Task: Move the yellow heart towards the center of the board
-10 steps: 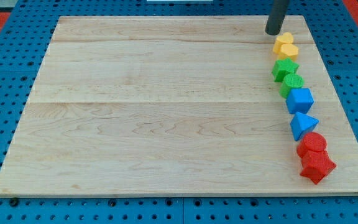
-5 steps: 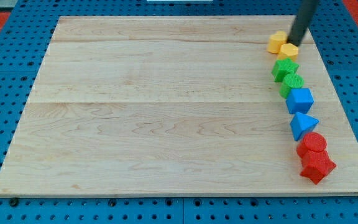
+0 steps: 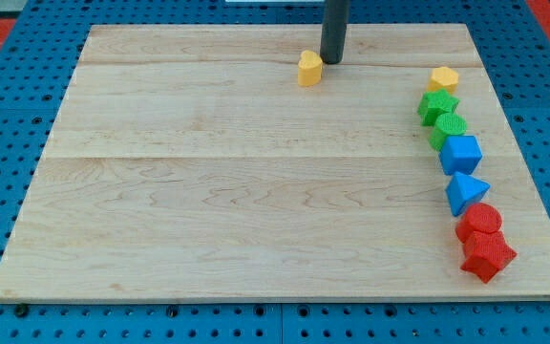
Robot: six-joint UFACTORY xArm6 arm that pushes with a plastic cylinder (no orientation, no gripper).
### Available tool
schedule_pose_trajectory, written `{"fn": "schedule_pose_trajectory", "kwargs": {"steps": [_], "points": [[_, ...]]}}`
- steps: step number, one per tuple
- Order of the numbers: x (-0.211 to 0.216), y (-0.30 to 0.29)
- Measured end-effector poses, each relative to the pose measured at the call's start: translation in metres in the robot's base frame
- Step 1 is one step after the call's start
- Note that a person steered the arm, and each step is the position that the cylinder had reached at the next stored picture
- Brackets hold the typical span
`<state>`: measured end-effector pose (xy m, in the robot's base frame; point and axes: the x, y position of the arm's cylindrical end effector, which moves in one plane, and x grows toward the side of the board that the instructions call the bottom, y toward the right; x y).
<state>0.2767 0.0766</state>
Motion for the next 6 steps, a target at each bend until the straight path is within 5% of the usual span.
{"fn": "schedule_pose_trajectory", "kwargs": {"steps": [3,4,5,6], "points": [[-0.029,-0.032],[0.044,-0.032],[-0.003,-0.003],[-0.026,0.117]]}}
